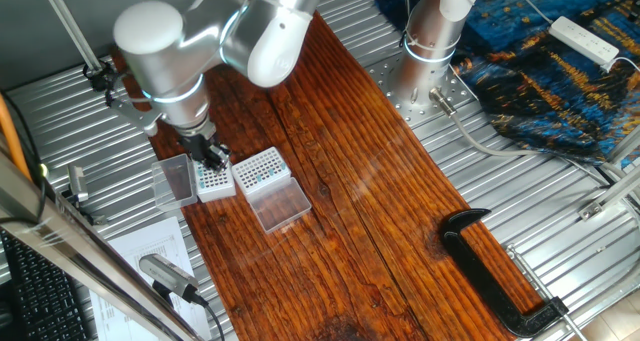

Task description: Transfer all medium pipette tips from one holder to another

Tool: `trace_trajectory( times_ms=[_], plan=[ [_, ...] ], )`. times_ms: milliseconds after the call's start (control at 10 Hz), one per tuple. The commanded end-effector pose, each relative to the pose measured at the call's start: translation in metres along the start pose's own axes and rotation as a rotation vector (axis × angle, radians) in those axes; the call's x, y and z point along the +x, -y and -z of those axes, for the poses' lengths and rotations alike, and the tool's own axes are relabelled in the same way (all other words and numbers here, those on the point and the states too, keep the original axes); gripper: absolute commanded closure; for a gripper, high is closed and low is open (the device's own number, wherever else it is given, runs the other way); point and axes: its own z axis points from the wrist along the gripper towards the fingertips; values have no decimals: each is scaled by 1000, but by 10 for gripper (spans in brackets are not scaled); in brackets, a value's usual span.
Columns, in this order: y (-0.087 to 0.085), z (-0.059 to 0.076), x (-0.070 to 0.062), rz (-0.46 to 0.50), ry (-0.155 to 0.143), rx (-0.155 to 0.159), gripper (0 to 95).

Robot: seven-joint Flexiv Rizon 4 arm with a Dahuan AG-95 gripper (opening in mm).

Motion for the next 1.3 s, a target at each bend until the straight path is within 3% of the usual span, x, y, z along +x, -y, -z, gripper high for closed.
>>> trace_trajectory(
  times_ms=[100, 800, 1300],
  plan=[
    [2, -1, -3, 9, 2, 5, 760],
    [6, -5, -21, -3, 1, 16, 760],
    [8, -11, -28, -15, 1, 20, 760]
  ],
)
